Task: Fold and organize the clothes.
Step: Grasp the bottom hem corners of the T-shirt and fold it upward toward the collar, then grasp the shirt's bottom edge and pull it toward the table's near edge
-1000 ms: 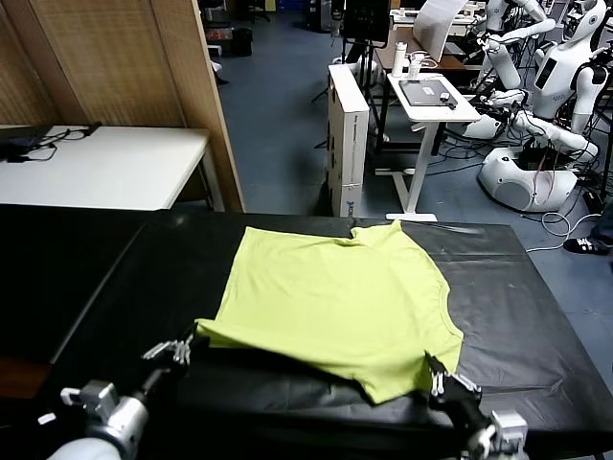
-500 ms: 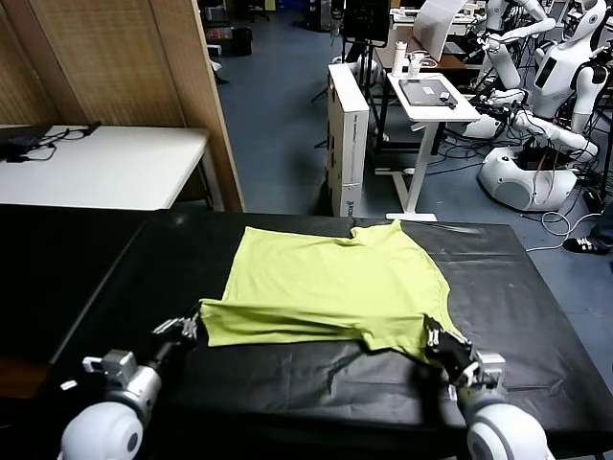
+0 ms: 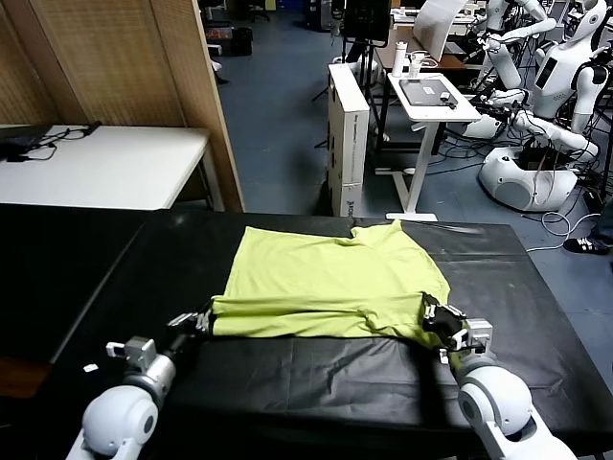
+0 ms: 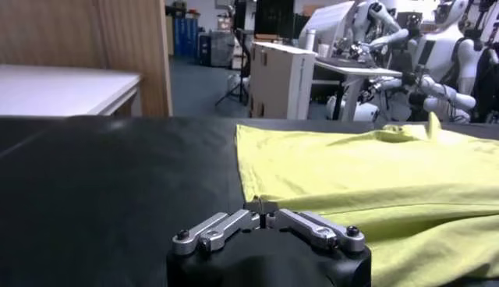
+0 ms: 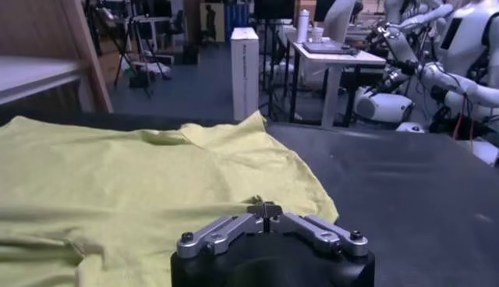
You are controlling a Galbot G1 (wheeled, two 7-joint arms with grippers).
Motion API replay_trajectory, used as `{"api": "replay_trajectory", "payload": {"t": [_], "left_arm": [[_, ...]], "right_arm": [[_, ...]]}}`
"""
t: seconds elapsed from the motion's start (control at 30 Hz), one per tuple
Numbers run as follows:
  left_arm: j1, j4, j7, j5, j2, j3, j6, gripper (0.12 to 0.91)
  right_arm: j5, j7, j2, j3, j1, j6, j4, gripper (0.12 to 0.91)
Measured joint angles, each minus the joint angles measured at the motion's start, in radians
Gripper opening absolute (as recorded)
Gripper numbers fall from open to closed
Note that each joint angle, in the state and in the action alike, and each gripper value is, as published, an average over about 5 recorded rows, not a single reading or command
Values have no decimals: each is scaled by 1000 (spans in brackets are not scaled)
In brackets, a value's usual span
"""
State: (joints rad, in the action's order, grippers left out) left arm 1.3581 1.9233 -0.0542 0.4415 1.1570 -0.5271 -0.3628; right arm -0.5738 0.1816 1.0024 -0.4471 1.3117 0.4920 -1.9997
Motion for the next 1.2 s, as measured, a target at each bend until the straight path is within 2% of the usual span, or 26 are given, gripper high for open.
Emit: {"api": "replay_trajectory", "payload": {"t": [0.1,0.17,0.4,0.5,0.6,0.9,1.0,1.07,1.2], "left_arm": [[1,6,3,2,1,1,-2,196],[5,13,7,2,0,1,-6,298],[50,62,30,15,-3,-22,-34,731],[90,102,34,12,6,-26,-38,865],[121,132,40,7,16,-28,-45,902],[153,136,45,1,35,-23,-51,907],[154,128,44,-2,40,-18,-51,906],[156,123,43,-2,41,-16,-51,896],[157,120,43,-2,41,-13,-50,795]], "right_arm": [[-10,-1,-35,-21,36,3,-35,822],[-15,-2,-60,-41,71,2,-61,882],[-21,-11,-105,-122,230,-6,-141,907],[-10,-17,-108,-138,283,-14,-154,907],[6,-21,-105,-142,317,-20,-153,907],[24,-23,-100,-137,349,-23,-145,887],[25,-23,-101,-135,349,-24,-142,780],[25,-23,-102,-135,348,-25,-139,680],[25,-23,-104,-134,348,-25,-138,463]]}}
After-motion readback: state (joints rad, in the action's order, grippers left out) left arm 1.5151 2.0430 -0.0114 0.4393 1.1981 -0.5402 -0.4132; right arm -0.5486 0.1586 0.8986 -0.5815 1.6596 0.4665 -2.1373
